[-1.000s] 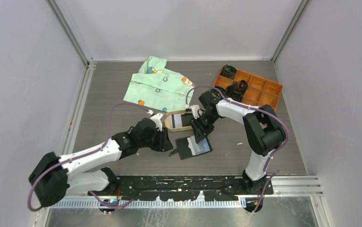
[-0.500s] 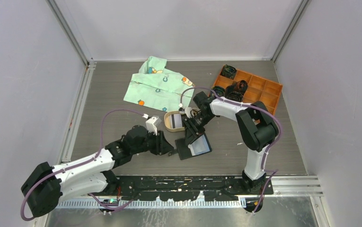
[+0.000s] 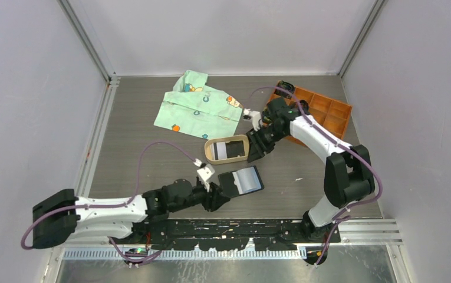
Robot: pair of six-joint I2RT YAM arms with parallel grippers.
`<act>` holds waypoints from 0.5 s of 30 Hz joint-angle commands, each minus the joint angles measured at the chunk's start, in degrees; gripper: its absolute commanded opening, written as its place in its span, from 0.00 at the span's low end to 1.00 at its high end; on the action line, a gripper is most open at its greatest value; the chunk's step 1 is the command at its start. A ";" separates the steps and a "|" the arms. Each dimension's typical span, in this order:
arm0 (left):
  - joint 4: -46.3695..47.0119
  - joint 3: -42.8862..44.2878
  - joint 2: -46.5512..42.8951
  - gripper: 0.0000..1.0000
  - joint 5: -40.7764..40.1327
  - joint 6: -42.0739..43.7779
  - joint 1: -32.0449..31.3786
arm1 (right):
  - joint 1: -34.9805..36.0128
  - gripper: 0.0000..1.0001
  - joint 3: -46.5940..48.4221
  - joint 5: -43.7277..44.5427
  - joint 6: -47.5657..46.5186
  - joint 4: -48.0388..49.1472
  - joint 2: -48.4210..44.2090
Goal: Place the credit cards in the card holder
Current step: Turn over the card slot in the card holder.
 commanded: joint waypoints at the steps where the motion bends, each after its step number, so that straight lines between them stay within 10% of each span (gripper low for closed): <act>1: 17.10 1.55 8.63 0.49 -10.35 17.81 -5.24 | -4.57 0.45 -0.41 -2.45 -2.37 -1.16 -3.05; 15: 15.13 19.87 36.77 0.55 -14.27 33.32 -8.82 | -5.58 0.45 -0.53 -1.04 -2.38 -1.20 -3.75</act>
